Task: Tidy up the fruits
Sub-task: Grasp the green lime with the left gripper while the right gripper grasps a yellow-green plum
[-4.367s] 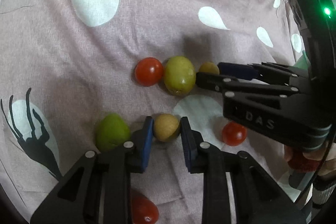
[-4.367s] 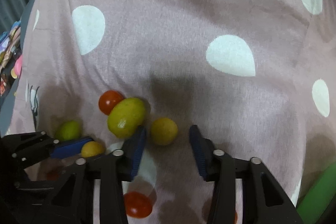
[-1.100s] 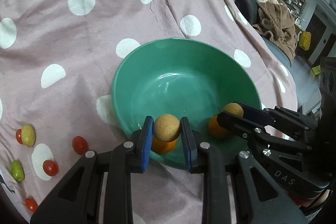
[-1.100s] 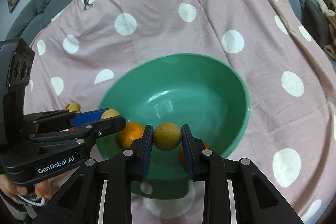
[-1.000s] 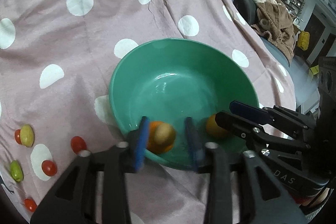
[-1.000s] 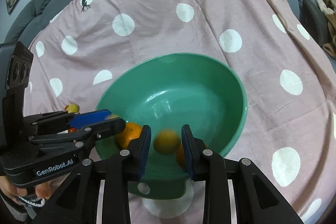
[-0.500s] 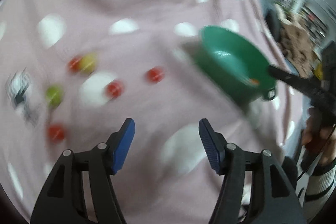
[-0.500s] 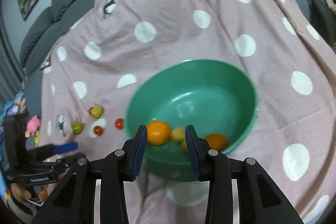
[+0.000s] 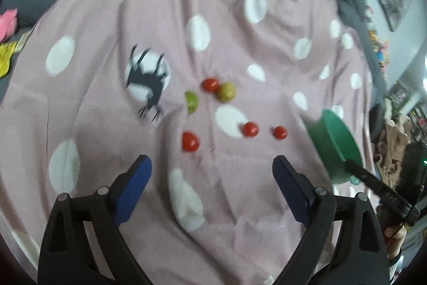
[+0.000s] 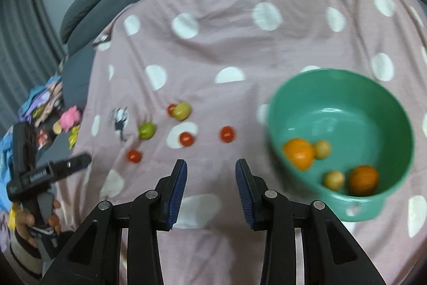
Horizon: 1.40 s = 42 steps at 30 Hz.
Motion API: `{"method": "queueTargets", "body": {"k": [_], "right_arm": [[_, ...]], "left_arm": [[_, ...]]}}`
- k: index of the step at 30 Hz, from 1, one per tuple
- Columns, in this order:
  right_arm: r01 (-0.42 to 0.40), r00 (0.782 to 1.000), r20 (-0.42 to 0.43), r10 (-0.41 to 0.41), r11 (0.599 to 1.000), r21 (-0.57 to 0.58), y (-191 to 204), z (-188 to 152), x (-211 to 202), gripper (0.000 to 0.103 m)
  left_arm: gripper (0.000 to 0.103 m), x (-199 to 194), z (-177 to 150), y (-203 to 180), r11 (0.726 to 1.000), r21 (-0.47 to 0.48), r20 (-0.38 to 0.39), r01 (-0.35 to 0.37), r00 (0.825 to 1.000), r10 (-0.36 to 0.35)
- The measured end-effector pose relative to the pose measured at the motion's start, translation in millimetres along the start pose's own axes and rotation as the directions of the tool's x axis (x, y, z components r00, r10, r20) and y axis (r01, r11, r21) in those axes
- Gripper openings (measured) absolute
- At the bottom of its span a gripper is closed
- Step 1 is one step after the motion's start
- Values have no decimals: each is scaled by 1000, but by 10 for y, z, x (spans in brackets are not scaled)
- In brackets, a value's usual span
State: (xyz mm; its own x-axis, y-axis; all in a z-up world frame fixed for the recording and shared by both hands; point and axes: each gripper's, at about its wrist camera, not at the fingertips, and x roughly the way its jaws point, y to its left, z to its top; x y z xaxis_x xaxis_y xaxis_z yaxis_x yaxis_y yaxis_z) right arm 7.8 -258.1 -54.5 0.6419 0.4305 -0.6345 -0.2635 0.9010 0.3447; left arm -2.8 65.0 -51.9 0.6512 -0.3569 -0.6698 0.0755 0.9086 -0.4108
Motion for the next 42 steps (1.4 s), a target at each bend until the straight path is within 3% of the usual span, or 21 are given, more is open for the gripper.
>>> {"method": "queueTargets", "body": {"k": [3,6,12,16,21,26,29,31,32,34,35,37,39,42], "right_arm": [[-13,1000,-20,12,999,-47,154,3,81,38],[-29,999,-39,26,997,-74,270,5,161,38],[-35,997,-65,29,995,-88,373,44,347,38],[-52,996,-70,47,996,-74,376,77,443,38],[-61,993,-102,56,997,-51,286,43,595,38],[-68,991,-117,65,997,-25,190,42,715,38],[-72,990,-121,68,997,-30,168,57,751,38],[-74,990,-119,70,997,-29,159,67,768,38],[-75,990,-118,71,997,-26,151,73,778,38],[-72,991,-118,69,997,-16,140,78,800,38],[-71,991,-117,69,997,-14,136,85,807,38],[-73,991,-114,71,997,-9,134,112,818,38],[-77,991,-108,75,997,-14,146,139,837,38],[-75,991,-112,71,997,-30,191,196,902,38]], "left_arm": [[94,-64,56,-78,996,59,39,68,997,-70],[95,64,151,-109,986,126,-50,109,993,-103],[90,466,428,-81,982,174,-123,67,991,-46],[85,790,528,-82,976,181,-177,117,981,-84],[84,1155,609,-145,964,251,-203,90,978,-39],[84,1503,694,-140,953,301,-205,-24,975,89],[85,1562,698,-138,947,317,-200,-54,972,123],[85,1537,691,-185,953,302,-225,23,973,48],[85,1527,679,-228,953,286,-260,98,965,-21],[81,1537,652,-274,951,251,-318,182,943,-97],[79,1508,644,-289,946,235,-324,223,935,-140],[79,1347,681,-294,932,243,-265,270,942,-204],[81,1257,734,-260,934,278,-207,225,963,-171],[79,1410,758,-154,942,327,-216,78,976,-7]]}}
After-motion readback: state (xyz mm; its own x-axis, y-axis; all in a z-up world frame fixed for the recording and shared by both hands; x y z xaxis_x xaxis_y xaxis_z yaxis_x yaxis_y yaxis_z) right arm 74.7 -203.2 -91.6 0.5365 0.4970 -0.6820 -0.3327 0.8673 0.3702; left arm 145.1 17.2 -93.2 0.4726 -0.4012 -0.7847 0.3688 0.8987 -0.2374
